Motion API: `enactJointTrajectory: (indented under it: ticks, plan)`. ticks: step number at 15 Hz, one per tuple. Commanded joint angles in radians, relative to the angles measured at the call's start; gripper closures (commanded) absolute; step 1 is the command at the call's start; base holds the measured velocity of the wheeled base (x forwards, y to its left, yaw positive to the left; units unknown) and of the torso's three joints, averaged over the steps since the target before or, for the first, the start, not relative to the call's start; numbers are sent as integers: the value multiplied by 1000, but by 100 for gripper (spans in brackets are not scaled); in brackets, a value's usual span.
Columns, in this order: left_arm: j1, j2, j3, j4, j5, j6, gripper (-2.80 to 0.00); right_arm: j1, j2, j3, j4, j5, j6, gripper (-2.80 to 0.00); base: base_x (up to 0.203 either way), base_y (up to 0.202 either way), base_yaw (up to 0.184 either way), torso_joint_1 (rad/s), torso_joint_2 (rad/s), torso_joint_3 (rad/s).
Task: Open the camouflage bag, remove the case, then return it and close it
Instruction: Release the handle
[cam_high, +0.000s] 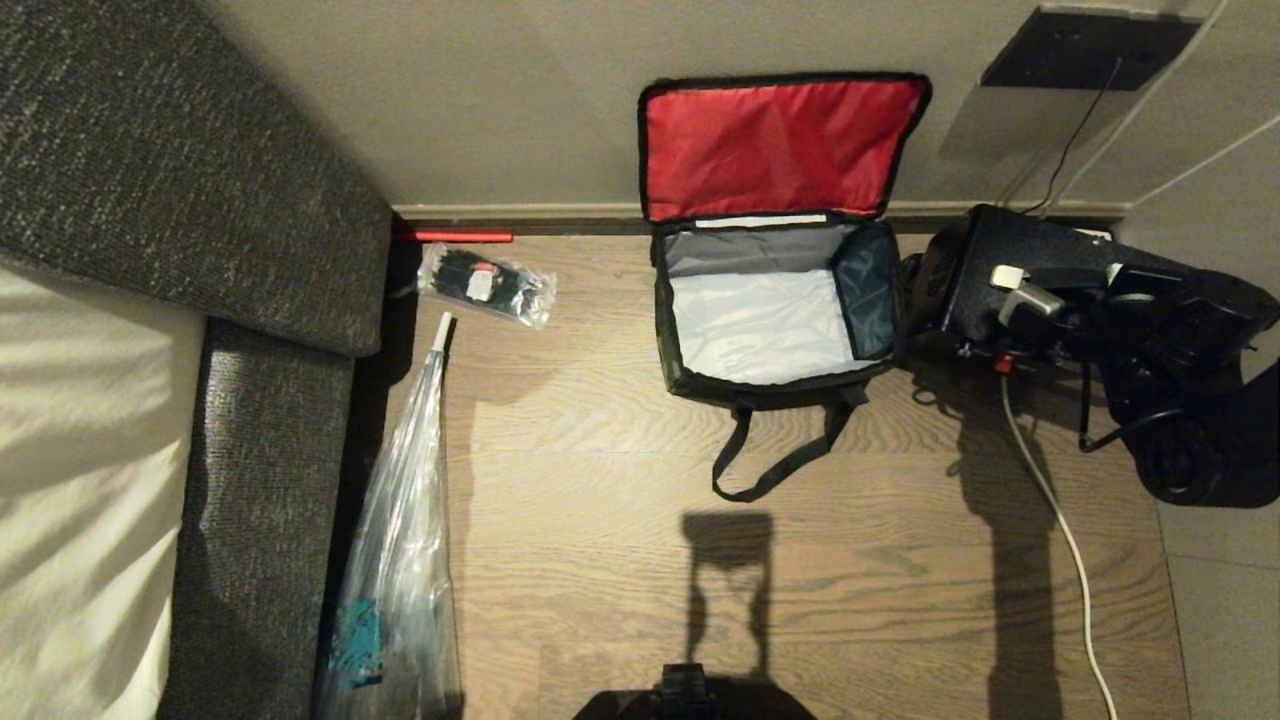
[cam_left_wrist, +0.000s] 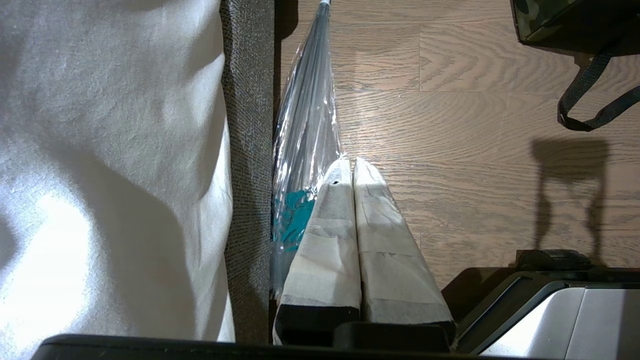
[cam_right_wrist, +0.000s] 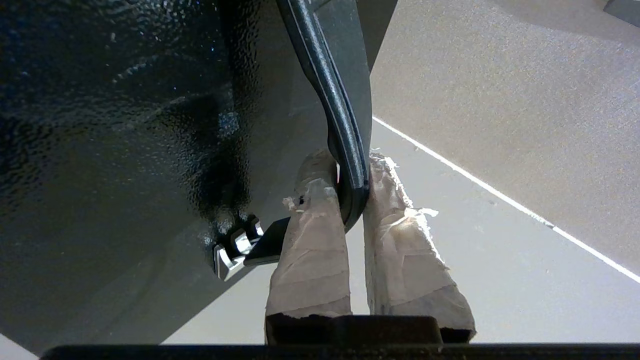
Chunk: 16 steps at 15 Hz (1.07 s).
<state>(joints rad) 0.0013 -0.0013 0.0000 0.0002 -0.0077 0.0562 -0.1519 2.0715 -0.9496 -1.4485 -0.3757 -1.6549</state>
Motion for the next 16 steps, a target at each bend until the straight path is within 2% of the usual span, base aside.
enactJointTrajectory:
  ticks: [1, 11, 16]
  plan:
    - [0, 1, 2, 0, 0, 1, 0, 0, -7, 13, -2, -2, -9, 0, 0, 0, 0, 0, 0, 0]
    - [0, 1, 2, 0, 0, 1, 0, 2, -69, 135, -10, -3, -7, 0, 0, 0, 0, 0, 0, 0]
    - [0, 1, 2, 0, 0, 1, 0, 0, -38, 162, -73, -3, -8, 0, 0, 0, 0, 0, 0, 0]
